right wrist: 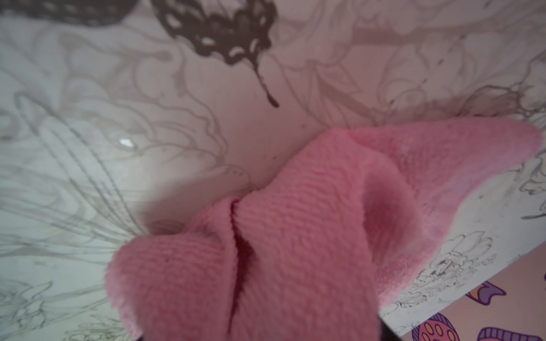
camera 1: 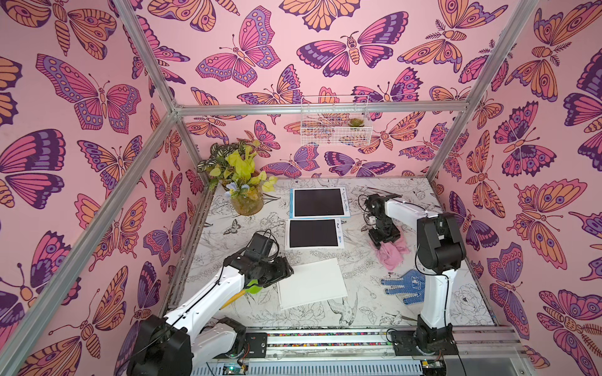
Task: Wipe the drawing tablet
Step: Pick up the cleaning item at the center of the board, then wipe the dirt from the drawing tablet.
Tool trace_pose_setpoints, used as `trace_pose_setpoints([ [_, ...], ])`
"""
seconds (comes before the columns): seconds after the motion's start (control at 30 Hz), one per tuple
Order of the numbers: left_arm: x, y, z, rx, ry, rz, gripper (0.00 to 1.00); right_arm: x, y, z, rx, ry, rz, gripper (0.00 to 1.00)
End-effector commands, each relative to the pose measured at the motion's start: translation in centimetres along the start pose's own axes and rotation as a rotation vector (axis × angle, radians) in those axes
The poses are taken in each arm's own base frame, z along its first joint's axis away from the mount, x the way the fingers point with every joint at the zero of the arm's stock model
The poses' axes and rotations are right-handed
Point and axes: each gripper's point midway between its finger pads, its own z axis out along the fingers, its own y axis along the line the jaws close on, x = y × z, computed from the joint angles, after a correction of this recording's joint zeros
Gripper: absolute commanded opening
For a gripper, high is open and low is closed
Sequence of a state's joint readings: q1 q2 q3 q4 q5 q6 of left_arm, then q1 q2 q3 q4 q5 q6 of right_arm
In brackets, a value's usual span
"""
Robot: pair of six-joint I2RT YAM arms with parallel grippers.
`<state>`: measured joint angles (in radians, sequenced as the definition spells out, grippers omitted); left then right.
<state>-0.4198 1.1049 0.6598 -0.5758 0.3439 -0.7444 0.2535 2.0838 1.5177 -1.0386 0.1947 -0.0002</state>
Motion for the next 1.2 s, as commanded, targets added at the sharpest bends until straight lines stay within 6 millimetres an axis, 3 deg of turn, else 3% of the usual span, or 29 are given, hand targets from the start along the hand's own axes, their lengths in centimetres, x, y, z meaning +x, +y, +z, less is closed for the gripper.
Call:
trace_pose_setpoints([
  [0.0, 0.9, 1.0, 0.1, -0.027, 0.012, -0.016, 0.66, -1.2, 0.2, 0.4, -0.099, -0.028, 0.056, 0.43],
  [0.1, 1.1, 1.6, 0.2, -0.047, 0.014, -0.028, 0.65, -1.5, 0.3, -0.3, -0.137, -0.075, 0.078, 0.24],
  [0.2, 1.4, 2.6, 0.2, -0.098, 0.028, -0.036, 0.61, -2.0, -0.3, -2.8, -0.124, -0.207, 0.118, 0.11],
  [0.3, 1.8, 3.9, 0.3, -0.173, 0.056, -0.034, 0.57, -1.9, -0.5, -7.2, -0.124, -0.403, 0.164, 0.03],
  [0.4, 2.2, 5.2, 0.6, -0.248, 0.091, -0.027, 0.53, -0.4, 1.6, -12.0, -0.169, -0.586, 0.145, 0.0],
  [0.53, 2.2, 6.6, 0.9, -0.319, 0.106, -0.018, 0.49, 3.2, 6.6, -15.2, -0.239, -0.742, 0.069, 0.0],
  [0.8, 1.6, 7.0, 2.8, -0.326, 0.127, 0.013, 0.43, 8.8, 21.0, -16.4, -0.499, -0.97, -0.223, 0.0],
  [0.93, 1.3, 6.7, 3.4, -0.322, 0.132, 0.015, 0.42, 9.5, 26.9, -16.5, -0.598, -0.986, -0.36, 0.0],
  [1.07, 1.7, 7.4, 4.1, -0.358, 0.16, 0.002, 0.4, 8.8, 31.8, -16.5, -0.673, -0.97, -0.456, 0.0],
  [1.17, 2.2, 8.1, 4.7, -0.4, 0.182, -0.006, 0.36, 7.9, 34.6, -14.8, -0.671, -0.918, -0.505, 0.0],
])
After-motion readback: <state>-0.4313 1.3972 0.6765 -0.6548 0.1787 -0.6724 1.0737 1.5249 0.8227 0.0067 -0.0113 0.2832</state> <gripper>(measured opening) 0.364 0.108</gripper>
